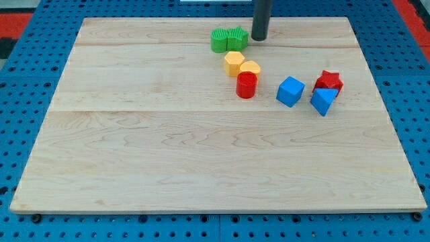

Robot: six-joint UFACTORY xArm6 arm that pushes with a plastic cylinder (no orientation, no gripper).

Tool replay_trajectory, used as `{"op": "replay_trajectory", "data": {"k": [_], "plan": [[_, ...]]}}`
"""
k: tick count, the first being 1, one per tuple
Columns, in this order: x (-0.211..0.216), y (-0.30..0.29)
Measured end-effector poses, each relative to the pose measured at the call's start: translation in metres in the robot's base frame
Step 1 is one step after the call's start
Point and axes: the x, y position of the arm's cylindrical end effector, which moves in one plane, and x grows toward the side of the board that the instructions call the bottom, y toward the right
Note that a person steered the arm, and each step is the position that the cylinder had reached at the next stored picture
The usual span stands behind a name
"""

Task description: Push the green blocks towards the top left side of the board

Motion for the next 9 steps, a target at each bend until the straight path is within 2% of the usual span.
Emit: {"op": "replay_trajectory", "data": {"k": [1, 2, 3, 4, 9], "plan": [[0.003, -0.030], [0.007, -0.036], [0.009, 0.006], [0.026, 0.003], [0.017, -0.171]]}}
